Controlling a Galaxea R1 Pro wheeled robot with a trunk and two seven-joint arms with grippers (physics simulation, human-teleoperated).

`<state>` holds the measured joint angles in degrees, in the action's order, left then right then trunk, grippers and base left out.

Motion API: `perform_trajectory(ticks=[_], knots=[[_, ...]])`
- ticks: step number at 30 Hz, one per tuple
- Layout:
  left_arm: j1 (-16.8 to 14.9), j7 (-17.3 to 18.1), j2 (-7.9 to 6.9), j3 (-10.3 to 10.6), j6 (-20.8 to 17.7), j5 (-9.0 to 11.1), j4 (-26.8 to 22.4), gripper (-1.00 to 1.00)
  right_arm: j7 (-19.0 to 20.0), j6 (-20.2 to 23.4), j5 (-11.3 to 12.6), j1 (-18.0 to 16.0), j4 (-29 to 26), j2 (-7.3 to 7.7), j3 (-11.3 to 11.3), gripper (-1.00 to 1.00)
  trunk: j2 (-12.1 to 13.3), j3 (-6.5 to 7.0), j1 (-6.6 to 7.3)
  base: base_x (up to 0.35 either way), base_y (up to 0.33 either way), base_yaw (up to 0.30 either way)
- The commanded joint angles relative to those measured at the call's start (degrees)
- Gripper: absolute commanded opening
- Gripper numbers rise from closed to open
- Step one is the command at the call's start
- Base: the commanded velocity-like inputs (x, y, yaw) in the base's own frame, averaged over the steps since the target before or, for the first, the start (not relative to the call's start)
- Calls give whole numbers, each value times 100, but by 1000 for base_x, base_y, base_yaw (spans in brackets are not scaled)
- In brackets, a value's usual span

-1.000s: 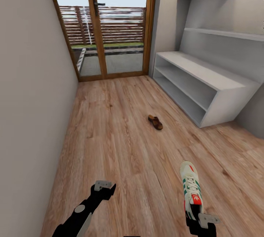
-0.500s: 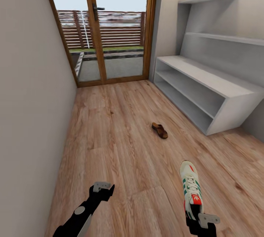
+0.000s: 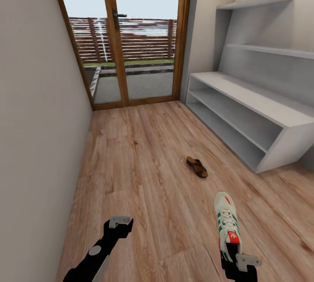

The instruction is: Pick up the two gym shoes and the two sandals from the corridor floor and place them onto the hallstand (shoe rack) in the corridor, making sure they are on the rack and not on the floor. Arrange them so the two gym shoes are next to each other and the two sandals are next to each other.

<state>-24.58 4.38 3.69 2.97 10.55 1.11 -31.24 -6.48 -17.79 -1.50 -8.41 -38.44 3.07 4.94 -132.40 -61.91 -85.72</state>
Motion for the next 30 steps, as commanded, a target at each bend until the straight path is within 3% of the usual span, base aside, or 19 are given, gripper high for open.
perform_trajectory(ticks=[1, 30], knots=[[-3, 12, 0, 3, 17, 12, 4, 100, -20, -14, -17, -3, 3, 0, -1, -100, -1, 5, -3, 337, 7, 0], [-3, 11, -1, 2, 17, 35, 4, 100, -29, -13, -17, -4, -15, -7, -1, -100, -1, 264, -3, 341, 4, 0]])
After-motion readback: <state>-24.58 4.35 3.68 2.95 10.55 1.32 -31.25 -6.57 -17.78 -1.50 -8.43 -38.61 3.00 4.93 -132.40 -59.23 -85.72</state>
